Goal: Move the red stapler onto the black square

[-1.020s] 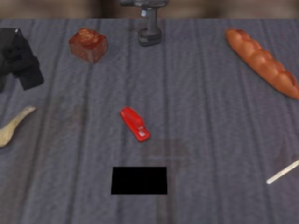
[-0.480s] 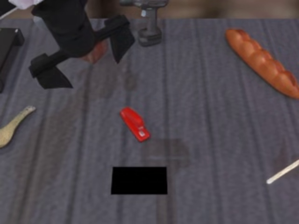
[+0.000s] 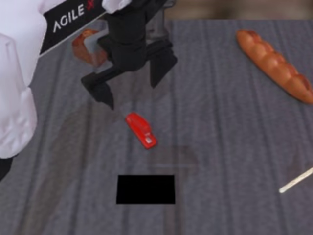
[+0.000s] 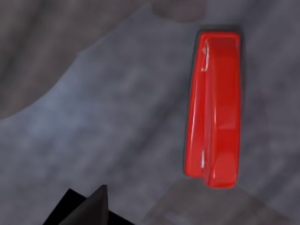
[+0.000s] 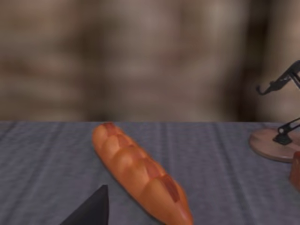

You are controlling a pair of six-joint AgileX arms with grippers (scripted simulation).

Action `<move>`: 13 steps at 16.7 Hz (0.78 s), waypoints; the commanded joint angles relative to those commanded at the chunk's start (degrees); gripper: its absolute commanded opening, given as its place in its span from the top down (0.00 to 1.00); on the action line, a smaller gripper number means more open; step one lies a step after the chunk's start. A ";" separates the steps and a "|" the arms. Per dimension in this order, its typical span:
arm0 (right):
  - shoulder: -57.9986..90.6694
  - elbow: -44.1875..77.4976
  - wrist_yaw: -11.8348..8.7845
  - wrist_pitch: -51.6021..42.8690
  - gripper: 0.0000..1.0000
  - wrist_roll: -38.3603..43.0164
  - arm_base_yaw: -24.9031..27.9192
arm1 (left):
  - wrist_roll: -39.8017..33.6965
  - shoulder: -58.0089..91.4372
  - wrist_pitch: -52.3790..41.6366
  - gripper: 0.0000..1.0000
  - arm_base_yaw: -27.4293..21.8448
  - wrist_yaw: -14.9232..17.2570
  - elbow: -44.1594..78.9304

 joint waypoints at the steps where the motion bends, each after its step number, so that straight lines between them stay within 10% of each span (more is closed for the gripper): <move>1: 0.00 0.00 0.00 0.00 0.00 0.00 0.00 | -0.37 0.59 -0.40 0.00 -0.17 0.00 0.67; 13: 0.00 0.00 0.00 0.00 0.00 0.00 0.00 | -0.18 2.16 11.81 0.00 0.03 0.01 -9.73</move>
